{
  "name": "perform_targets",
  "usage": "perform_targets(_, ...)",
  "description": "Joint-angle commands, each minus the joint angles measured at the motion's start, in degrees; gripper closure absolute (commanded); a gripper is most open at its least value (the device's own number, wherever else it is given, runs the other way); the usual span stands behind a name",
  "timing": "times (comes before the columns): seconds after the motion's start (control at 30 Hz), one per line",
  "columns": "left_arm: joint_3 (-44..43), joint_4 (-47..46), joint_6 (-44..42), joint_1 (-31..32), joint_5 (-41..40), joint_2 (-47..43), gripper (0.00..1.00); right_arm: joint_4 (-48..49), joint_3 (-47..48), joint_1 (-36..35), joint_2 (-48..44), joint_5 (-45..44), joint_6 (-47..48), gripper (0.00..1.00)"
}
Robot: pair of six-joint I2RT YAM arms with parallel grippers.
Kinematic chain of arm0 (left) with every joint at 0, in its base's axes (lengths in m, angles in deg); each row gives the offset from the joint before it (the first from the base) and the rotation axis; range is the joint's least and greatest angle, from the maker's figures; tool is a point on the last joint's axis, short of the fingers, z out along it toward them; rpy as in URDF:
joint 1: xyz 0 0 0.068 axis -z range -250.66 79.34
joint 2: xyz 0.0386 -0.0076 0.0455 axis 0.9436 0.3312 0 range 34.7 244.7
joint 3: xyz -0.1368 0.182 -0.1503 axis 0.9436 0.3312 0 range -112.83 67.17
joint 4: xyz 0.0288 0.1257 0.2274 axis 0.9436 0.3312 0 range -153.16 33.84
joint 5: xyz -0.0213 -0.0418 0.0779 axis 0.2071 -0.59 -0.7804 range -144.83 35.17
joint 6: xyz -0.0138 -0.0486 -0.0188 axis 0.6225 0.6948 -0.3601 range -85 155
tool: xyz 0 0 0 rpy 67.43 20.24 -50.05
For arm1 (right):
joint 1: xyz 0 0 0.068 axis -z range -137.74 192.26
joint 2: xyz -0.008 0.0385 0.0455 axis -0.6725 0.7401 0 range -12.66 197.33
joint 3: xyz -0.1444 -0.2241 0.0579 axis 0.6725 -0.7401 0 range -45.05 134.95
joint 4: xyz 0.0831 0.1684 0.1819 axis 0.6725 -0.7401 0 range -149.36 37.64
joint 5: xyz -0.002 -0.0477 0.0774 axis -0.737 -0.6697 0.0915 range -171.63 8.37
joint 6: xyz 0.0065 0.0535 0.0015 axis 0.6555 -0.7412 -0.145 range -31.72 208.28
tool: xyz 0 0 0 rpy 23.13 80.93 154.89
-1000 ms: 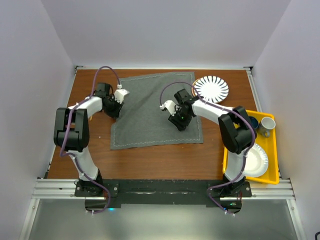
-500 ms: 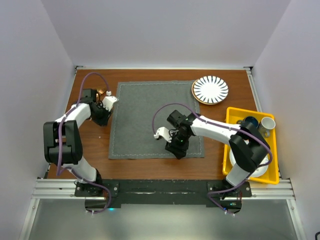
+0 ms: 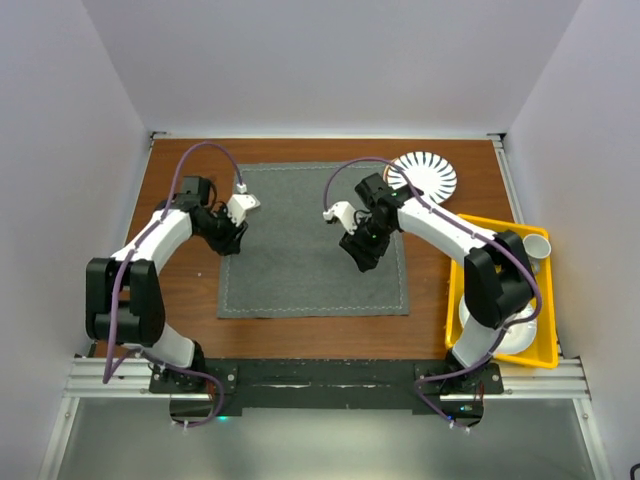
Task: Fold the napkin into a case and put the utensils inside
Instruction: Flatten the napkin at the center of the board.
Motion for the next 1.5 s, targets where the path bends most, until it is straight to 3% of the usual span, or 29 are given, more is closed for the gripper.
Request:
perform_targets(0.0,1.47,8.42,-6.98,0.16,3.59,-1.85,0.64,-6.26,-1.84,-1.10,-1.96,-2.42,4.34,0.49)
perform_targets(0.17,8.85,19.43,-19.04,0.24,1.24,-11.00,0.65,-7.86,-13.77,-1.36,-11.53,-4.70,9.98,0.54)
perform_targets(0.33,14.57,13.92,-17.12,0.24,-2.37,-12.86,0.69,-0.05,-18.63,-1.54,-10.15,-10.06,8.58,0.59)
perform_targets(0.43,16.24,11.70,-17.72,0.24,-3.08,-11.81,0.69,3.65,-20.04,-1.54,-5.93,-12.88,8.05,0.71)
perform_targets(0.6,19.23,11.25,-19.83,0.24,-3.96,-11.63,0.70,6.64,-22.85,-1.80,-3.38,-14.90,7.44,0.76)
perform_targets(0.77,24.05,9.15,-21.33,0.24,-9.91,-11.72,0.72,7.70,-27.24,-2.59,-4.17,-17.27,8.48,0.77)
perform_targets(0.93,28.19,6.25,-23.44,-0.37,-16.08,-11.98,0.81,6.47,-28.39,-2.59,-5.74,-18.77,9.37,0.78)
perform_targets(1.1,29.34,9.05,-27.74,-4.40,-18.37,-13.21,0.87,4.19,-28.57,-5.40,-7.94,-17.99,9.90,0.78)
perform_targets(1.33,28.91,14.85,-30.65,-5.56,-16.89,-17.69,0.89,2.70,-24.98,-13.23,-8.56,-13.86,5.07,0.71)
perform_targets(1.47,20.14,20.65,-29.33,-5.47,-9.34,-19.02,0.85,-2.39,-20.93,-13.14,-10.84,-12.01,4.62,0.67)
